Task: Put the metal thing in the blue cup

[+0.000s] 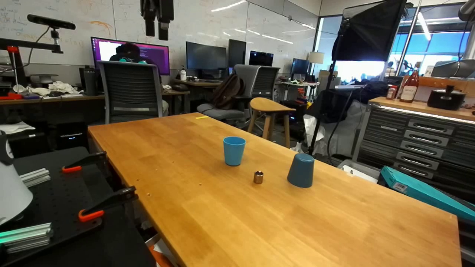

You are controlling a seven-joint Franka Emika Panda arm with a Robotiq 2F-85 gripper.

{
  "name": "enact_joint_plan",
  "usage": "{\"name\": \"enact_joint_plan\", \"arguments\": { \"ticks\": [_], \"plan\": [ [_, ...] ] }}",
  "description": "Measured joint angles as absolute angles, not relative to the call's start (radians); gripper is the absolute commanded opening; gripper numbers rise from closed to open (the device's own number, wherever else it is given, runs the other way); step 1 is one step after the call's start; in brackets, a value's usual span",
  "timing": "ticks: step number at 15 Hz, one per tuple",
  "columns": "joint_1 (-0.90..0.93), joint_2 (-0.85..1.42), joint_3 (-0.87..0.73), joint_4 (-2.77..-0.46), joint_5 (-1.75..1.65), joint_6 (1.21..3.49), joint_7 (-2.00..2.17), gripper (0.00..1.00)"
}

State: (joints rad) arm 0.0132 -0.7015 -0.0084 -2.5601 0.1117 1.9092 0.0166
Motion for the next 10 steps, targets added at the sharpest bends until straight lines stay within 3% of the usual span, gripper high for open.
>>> {"name": "enact_joint_plan", "arguments": {
  "ticks": [3,10],
  "plan": [
    [0.011,-0.697,-0.005,-2.573,0.106,1.958,0.029,1.00],
    [-0.180,-0.385,-0.012,-2.592,-0.037,2.474,0.184,1.00]
  ]
}}
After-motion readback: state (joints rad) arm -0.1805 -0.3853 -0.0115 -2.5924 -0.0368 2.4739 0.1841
